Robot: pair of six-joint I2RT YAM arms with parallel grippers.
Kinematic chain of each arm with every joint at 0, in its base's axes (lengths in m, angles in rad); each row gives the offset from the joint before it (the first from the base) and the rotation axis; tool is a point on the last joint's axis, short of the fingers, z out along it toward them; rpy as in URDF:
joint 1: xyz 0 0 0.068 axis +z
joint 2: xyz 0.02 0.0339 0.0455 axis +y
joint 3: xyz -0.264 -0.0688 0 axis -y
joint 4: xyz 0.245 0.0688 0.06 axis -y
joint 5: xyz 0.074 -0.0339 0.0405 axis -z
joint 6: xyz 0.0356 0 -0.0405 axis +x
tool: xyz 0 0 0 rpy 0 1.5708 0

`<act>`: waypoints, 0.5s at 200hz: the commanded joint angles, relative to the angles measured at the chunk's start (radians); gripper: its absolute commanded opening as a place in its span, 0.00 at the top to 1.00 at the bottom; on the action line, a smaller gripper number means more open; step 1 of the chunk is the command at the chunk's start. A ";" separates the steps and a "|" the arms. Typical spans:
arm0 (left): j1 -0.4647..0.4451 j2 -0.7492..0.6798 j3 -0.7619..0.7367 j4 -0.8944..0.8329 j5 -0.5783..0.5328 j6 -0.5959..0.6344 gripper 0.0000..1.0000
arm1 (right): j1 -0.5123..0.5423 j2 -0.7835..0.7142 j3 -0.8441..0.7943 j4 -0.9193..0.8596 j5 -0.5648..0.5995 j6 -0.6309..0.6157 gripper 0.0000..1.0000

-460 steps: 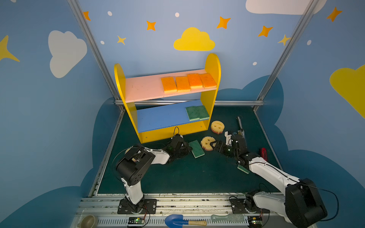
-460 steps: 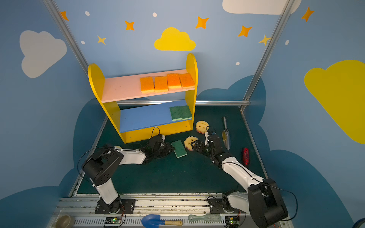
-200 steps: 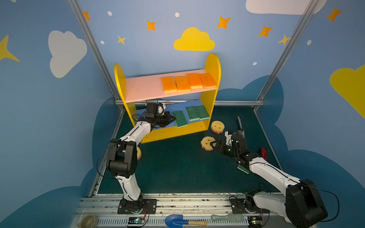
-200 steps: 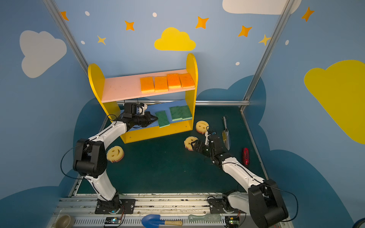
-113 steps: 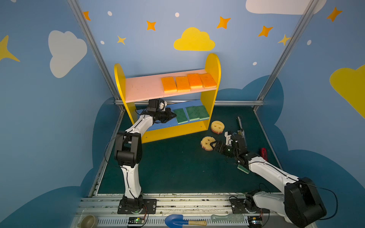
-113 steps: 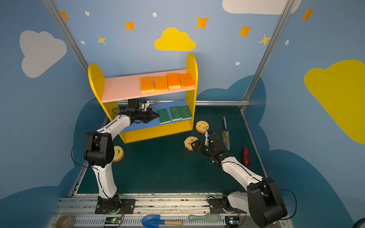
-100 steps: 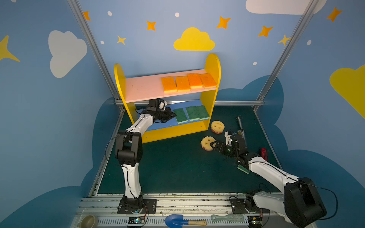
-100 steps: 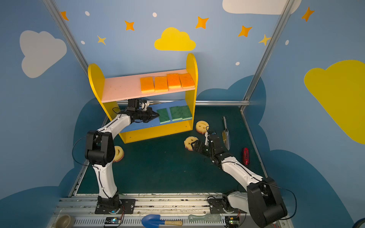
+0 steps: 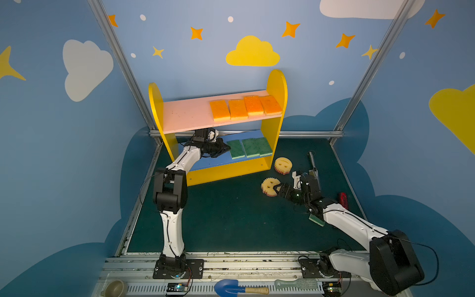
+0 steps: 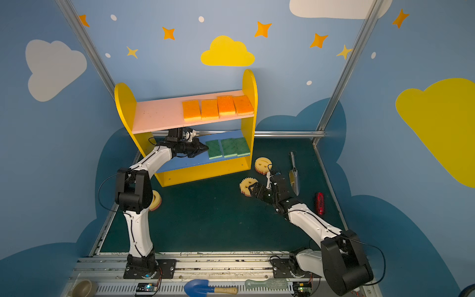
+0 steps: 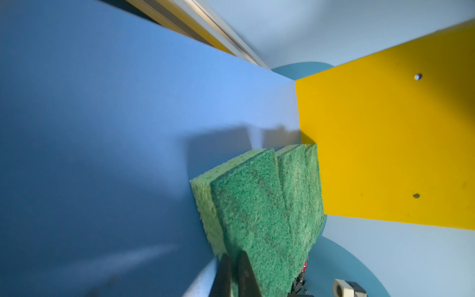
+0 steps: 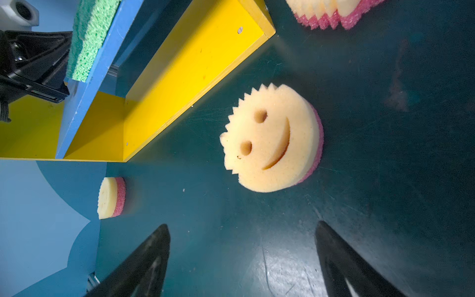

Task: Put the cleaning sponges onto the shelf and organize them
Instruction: 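Carry the green pad onto the blue lower shelf beside the others, then withdraw the open left gripper while the right gripper lowers to a green pad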

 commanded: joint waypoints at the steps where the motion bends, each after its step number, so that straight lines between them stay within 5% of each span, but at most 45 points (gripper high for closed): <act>1: -0.029 0.035 0.044 -0.011 0.010 0.002 0.86 | -0.003 0.009 0.031 -0.009 0.010 -0.015 0.13; 33: -0.038 0.045 0.060 -0.015 0.003 0.001 0.76 | -0.003 0.006 0.031 -0.011 0.011 -0.015 0.13; 61: -0.037 0.034 0.057 -0.033 -0.008 0.018 0.55 | -0.003 0.003 0.030 -0.013 0.013 -0.016 0.13; 73: -0.036 0.019 0.047 -0.036 -0.019 0.031 0.40 | -0.003 0.003 0.029 -0.011 0.011 -0.015 0.13; 82: -0.035 0.005 0.035 -0.038 -0.028 0.038 0.02 | -0.004 0.006 0.030 -0.010 0.010 -0.013 0.13; 100: -0.034 -0.024 0.005 -0.030 -0.033 0.048 0.00 | -0.003 0.012 0.029 -0.006 0.008 -0.014 0.13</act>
